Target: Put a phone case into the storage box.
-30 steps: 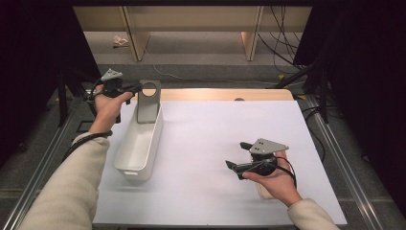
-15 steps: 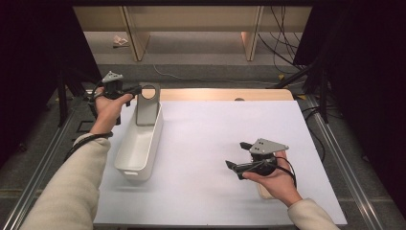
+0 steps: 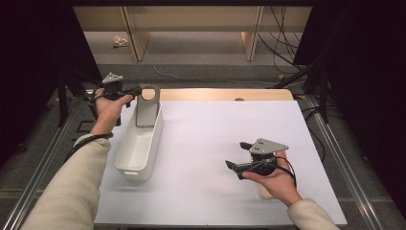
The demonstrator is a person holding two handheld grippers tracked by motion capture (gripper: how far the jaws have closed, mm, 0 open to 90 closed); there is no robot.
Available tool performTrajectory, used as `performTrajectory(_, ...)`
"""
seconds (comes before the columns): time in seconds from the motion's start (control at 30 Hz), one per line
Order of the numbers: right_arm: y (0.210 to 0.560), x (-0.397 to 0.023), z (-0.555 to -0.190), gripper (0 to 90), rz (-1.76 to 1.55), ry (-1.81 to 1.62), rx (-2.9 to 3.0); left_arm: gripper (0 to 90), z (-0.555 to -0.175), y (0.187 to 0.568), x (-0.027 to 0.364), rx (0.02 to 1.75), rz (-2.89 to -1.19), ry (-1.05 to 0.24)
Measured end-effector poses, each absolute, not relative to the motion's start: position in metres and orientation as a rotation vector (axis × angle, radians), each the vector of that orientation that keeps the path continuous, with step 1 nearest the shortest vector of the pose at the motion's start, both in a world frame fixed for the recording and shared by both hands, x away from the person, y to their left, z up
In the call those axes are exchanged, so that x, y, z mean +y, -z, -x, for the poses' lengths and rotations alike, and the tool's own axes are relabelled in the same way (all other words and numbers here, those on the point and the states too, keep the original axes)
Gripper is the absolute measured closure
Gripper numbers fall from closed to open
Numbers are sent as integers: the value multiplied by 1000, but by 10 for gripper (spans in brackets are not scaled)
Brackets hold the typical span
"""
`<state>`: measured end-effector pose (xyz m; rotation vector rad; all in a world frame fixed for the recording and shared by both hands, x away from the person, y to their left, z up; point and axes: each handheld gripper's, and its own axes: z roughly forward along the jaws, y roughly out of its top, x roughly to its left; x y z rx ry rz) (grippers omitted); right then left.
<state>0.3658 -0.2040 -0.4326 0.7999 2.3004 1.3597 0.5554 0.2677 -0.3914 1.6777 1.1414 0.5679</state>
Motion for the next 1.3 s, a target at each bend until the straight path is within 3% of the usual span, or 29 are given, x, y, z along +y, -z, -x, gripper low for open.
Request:
performTrajectory(0.97,432,-204,-366,169,-796,-1363,2300,760,-558,404,265,1188,-1744,-591)
performTrajectory(1.3,432,-204,-366,169,-795,-1363,2300,689,-561,404,262,1205,-1772,-612)
